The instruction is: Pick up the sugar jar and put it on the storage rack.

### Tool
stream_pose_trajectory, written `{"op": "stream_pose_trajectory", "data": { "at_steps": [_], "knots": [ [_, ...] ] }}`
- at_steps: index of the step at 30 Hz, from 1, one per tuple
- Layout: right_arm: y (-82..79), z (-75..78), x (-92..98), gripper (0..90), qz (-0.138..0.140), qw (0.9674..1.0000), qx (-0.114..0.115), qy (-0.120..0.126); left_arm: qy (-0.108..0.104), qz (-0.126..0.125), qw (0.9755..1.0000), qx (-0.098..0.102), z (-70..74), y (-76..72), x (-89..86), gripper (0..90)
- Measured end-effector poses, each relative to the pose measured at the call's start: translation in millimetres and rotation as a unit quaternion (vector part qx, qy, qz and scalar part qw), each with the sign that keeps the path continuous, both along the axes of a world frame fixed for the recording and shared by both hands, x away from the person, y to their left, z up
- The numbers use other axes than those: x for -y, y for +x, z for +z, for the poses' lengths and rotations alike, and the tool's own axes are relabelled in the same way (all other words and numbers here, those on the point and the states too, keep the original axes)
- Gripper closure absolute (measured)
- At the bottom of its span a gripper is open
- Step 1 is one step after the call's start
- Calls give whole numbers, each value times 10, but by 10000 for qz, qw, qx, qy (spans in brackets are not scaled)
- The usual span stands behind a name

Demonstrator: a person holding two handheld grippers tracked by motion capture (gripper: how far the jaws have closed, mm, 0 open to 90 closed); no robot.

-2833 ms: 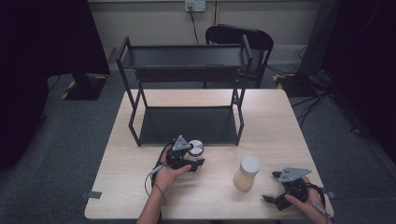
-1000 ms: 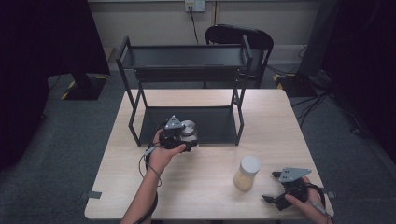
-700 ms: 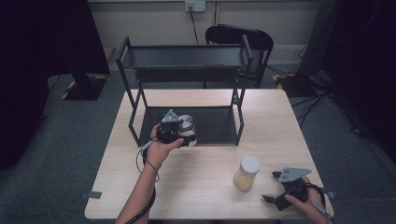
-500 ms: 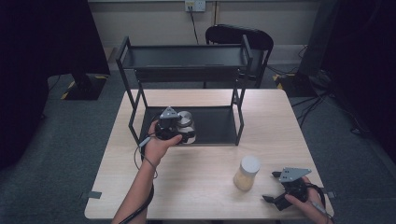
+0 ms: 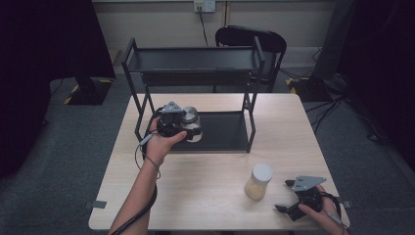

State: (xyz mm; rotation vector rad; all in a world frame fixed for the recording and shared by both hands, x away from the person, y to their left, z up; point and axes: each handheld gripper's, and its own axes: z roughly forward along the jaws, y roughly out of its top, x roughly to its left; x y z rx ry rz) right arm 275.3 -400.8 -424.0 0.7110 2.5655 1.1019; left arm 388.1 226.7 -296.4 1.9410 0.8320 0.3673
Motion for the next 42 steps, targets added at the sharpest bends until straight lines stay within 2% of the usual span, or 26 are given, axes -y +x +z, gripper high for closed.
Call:
{"op": "stream_pose_trajectory", "data": {
  "at_steps": [21, 30, 42],
  "knots": [
    [0, 0, 0, 0, 0, 10000, -2, 0, 66, 73, 9999, 87, 446, 43, -60, 300],
    [0, 1, 0, 0, -3, 10000, -8, 1, 188, 121, 9995, 206, 672, 41, -48, 300],
    [-1, 0, -1, 0, -7, 10000, -8, 5, 137, 101, 9996, 232, 930, 48, -82, 300]
  ]
}}
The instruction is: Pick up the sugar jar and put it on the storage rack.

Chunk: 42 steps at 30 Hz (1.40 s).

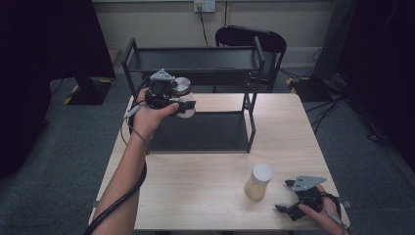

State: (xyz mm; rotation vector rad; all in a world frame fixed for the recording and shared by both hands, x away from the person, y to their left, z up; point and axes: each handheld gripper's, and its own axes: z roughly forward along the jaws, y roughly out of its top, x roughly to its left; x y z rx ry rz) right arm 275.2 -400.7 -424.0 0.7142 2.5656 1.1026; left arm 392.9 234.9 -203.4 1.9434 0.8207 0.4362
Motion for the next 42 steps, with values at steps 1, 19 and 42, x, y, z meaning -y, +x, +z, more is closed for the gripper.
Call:
{"op": "stream_pose_trajectory", "data": {
  "at_steps": [1, 19, 42],
  "knots": [
    [0, 0, 0, 0, 1, 10000, 0, 0, 0, 0, 10000, 0, 0, 0, 0, 300],
    [1, -1, 1, 0, 3, 10000, 2, 2, 99, -15, 9999, 36, 454, -34, 7, 300],
    [3, 1, 1, 0, 7, 10000, -2, -1, 158, 164, 9997, 124, 1019, 38, 23, 300]
  ]
}}
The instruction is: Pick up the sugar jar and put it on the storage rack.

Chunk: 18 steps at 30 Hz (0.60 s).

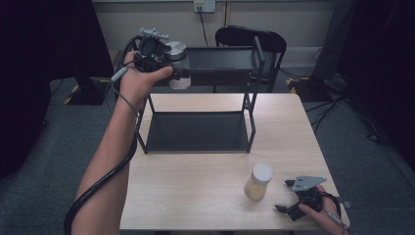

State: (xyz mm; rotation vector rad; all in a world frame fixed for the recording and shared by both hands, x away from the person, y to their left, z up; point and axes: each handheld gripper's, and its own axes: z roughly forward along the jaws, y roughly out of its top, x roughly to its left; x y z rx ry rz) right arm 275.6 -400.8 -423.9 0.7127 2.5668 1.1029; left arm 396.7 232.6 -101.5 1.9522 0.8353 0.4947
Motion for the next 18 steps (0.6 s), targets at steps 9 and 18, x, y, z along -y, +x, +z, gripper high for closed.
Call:
{"op": "stream_pose_trajectory", "data": {
  "at_steps": [9, 18],
  "knots": [
    [1, 1, 1, 0, 7, 10000, 2, -5, -23, 158, 9999, 39, 156, 159, 58, 300],
    [1, 2, 1, 0, 4, 10000, -5, -5, 36, 220, 9997, 49, 216, 430, 157, 300]
  ]
}}
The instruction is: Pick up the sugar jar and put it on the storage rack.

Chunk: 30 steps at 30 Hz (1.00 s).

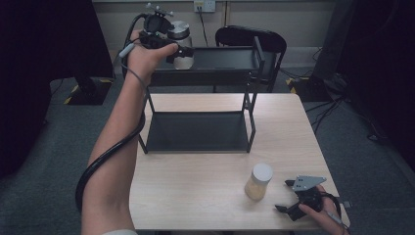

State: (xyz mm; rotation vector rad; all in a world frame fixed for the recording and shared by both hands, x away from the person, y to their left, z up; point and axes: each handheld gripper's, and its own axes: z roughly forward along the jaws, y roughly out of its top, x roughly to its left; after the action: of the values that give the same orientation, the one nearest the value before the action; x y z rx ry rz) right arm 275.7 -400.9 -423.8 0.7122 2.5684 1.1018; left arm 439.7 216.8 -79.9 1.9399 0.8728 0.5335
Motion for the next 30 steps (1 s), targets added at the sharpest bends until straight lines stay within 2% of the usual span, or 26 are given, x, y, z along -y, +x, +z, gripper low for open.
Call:
{"op": "stream_pose_trajectory", "data": {
  "at_steps": [1, 7, 13, 19, 22, 26, 30],
  "knots": [
    [0, 0, 0, 0, 0, 10000, 0, 0, 0, 0, 10000, 0, 0, 0, 0, 300],
    [-1, 0, -1, 0, -4, 10000, 0, 2, 26, 60, 10000, -51, 14, 217, 51, 300],
    [-1, -1, 0, 0, -2, 10000, 6, 2, 30, 117, 9999, -11, -32, 339, 110, 300],
    [-1, -1, 0, 0, -2, 10000, 7, 1, 11, 135, 9999, -32, -76, 414, 155, 300],
    [-1, -1, 0, 0, -1, 10000, 8, 1, 103, 140, 9998, -50, -99, 461, 199, 300],
    [-1, -1, 0, 0, -1, 10000, 7, 1, 92, 108, 9999, -70, -131, 493, 210, 299],
    [-1, -2, 0, 0, -1, 10000, 7, 1, 172, 132, 9997, -116, -158, 517, 248, 300]
  ]
}}
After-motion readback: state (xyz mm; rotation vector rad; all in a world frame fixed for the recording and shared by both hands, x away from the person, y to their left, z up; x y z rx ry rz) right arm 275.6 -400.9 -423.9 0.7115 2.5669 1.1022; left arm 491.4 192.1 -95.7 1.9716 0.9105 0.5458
